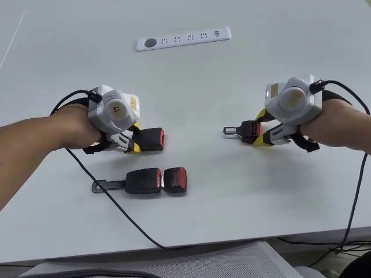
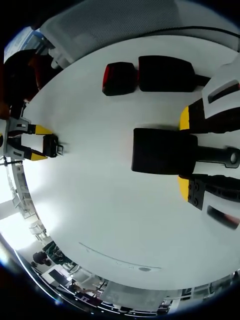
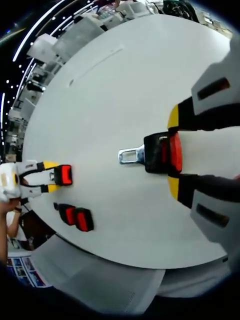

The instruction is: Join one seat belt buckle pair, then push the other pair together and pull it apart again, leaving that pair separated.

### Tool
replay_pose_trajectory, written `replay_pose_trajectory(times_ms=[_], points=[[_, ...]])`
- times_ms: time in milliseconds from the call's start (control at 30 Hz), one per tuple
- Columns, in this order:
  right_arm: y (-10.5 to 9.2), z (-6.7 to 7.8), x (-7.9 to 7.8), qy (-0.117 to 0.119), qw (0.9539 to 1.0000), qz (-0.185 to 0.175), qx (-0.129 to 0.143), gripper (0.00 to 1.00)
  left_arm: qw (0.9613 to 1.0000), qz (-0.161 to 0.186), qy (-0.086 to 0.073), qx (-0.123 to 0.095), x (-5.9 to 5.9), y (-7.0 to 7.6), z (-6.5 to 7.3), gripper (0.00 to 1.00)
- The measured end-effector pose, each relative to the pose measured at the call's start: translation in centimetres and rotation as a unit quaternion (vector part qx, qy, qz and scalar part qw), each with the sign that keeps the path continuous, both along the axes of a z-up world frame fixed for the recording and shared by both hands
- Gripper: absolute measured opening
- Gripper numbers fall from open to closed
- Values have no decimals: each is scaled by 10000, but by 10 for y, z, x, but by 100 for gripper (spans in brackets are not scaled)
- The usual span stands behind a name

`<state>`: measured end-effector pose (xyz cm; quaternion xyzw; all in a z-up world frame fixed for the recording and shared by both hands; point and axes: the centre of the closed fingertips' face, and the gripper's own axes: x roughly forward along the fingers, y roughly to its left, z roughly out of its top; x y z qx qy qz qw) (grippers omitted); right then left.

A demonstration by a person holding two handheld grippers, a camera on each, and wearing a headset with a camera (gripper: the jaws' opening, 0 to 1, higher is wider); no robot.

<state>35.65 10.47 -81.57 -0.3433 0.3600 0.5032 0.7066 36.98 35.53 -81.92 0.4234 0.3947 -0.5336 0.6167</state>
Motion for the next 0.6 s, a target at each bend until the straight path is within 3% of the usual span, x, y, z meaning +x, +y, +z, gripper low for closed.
replay_pose_trajectory(times_ms=[167,600], points=[[9,0,-2,-28,10000,92,14,32,10000,23,-4,45,0,0,0,32],[61,0,-8,-90,9994,272,212,32,10000,-3,-32,64,-2,1,-1,31]])
